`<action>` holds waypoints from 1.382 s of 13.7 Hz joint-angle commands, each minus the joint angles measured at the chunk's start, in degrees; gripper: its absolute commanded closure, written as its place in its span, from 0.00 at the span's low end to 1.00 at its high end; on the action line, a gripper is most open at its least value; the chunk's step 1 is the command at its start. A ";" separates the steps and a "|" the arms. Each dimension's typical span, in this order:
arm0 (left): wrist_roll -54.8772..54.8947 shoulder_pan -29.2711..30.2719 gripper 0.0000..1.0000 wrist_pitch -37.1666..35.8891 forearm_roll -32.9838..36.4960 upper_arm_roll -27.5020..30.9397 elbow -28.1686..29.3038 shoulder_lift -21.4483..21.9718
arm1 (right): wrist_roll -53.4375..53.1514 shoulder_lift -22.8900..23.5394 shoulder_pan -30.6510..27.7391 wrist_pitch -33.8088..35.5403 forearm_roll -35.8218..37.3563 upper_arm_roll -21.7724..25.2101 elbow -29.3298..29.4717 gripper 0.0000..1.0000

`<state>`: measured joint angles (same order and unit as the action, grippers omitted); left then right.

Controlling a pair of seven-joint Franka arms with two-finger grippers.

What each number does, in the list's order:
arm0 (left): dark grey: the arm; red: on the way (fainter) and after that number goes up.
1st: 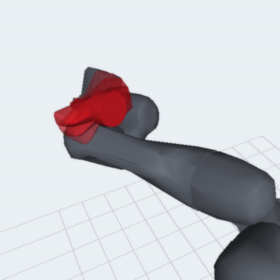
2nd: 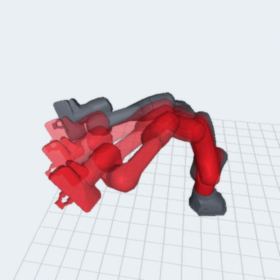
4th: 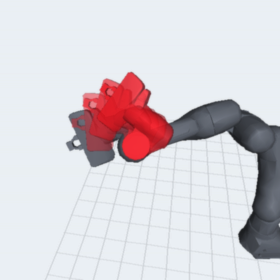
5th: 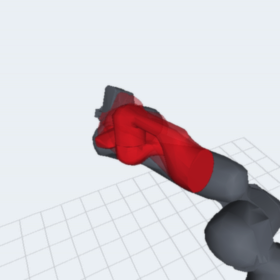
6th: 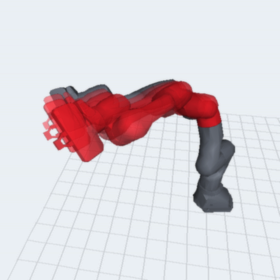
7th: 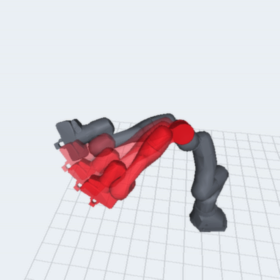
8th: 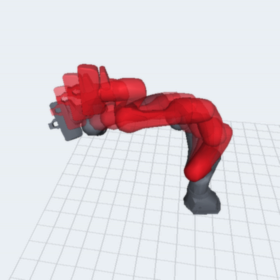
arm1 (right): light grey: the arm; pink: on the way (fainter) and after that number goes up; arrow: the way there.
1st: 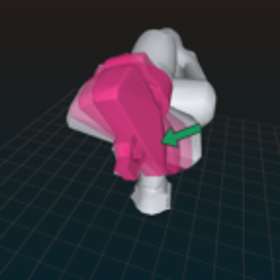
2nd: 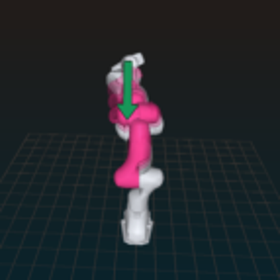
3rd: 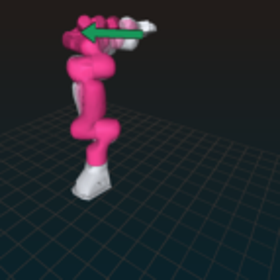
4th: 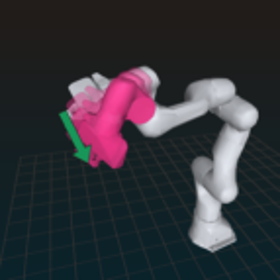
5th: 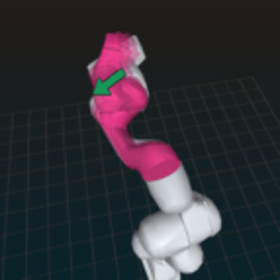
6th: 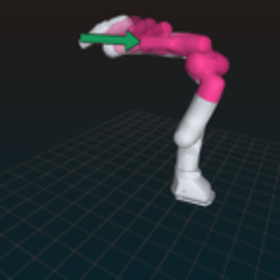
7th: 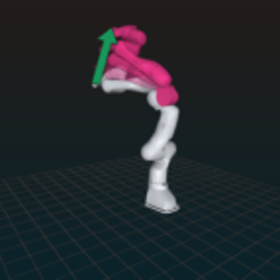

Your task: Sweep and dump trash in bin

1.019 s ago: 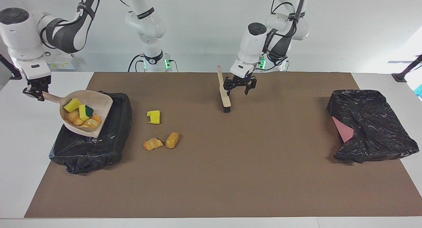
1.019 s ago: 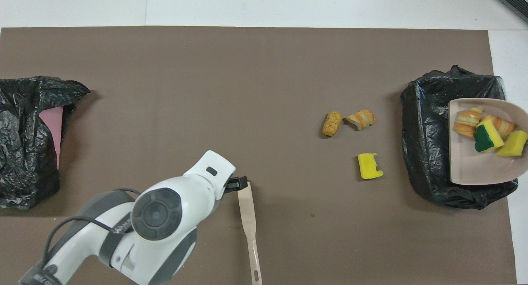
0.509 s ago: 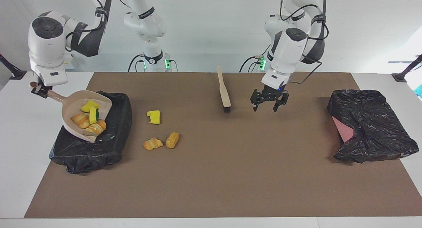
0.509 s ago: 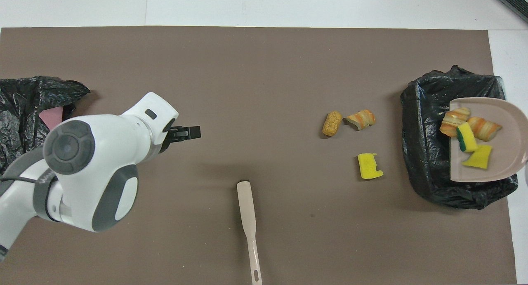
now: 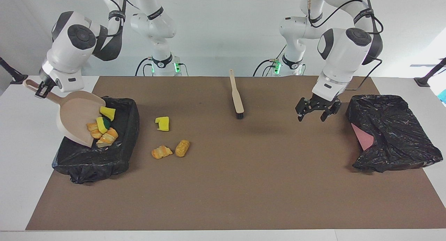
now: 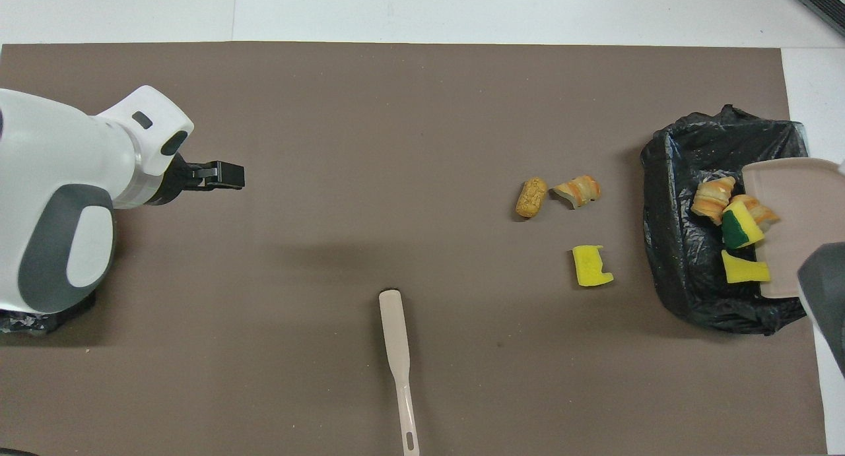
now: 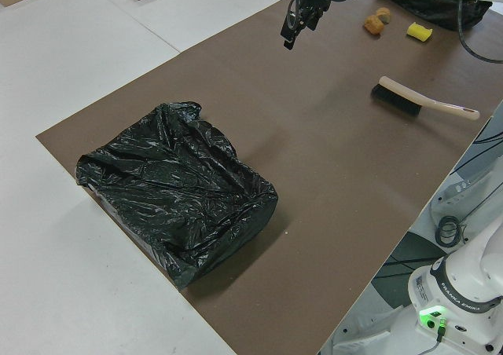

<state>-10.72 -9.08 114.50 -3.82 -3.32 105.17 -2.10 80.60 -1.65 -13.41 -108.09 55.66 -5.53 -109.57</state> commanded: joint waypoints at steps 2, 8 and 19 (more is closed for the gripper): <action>4.91 2.49 0.00 -14.19 1.10 -0.46 -10.58 -0.36 | -2.99 -0.99 6.29 3.24 7.52 -0.27 0.40 1.00; 8.25 4.23 0.00 -20.37 0.92 0.86 -9.64 4.21 | -2.81 0.68 7.69 3.50 11.40 -1.41 3.91 1.00; 11.87 0.29 0.00 -23.62 2.59 9.21 -10.43 5.17 | -30.17 1.04 14.10 14.74 -20.13 -2.38 10.95 1.00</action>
<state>0.12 -6.14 92.11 -3.08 3.57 94.57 1.64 59.05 -1.43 -0.86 -96.64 39.73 -7.25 -100.41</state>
